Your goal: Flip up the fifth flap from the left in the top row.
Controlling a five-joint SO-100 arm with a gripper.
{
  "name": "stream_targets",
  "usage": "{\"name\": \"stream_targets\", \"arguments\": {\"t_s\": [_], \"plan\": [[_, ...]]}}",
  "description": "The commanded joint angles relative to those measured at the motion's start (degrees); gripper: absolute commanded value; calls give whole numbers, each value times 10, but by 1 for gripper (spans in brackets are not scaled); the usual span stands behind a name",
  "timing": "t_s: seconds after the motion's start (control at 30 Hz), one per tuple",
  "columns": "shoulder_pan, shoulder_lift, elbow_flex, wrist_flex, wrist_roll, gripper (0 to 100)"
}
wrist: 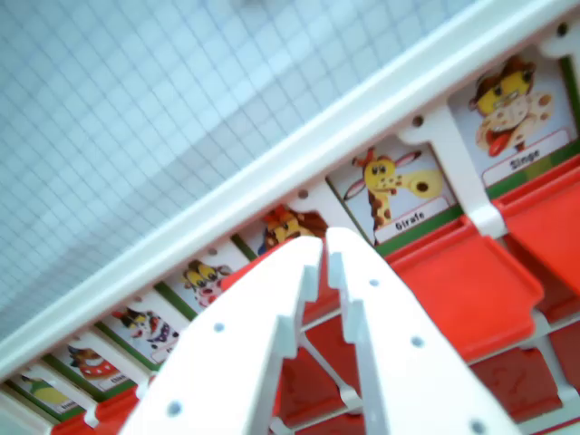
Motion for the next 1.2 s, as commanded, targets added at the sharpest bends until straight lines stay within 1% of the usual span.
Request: {"name": "stream_targets", "arguments": {"t_s": [0.0, 0.03, 0.07, 0.1, 0.4, 0.5, 0.63, 0.7, 0.77, 0.87, 0.93, 1.07, 1.17], "plan": [[2, 25, -73, -85, 16, 0], [2, 27, -76, -91, 6, 0], [0, 31, -78, -92, -15, 0], [-2, 37, -73, -113, -17, 0], [-24, 87, -85, -129, 5, 0], [-29, 113, -71, -140, 5, 0], [-40, 153, -68, -133, -7, 0], [-47, 176, -82, -79, -23, 0], [-53, 205, -94, -4, -47, 0], [-60, 256, -99, 117, -103, 0], [-63, 292, -100, 209, -152, 0], [-63, 371, -82, 313, -191, 0], [-64, 438, -46, 370, -217, 0]]}}
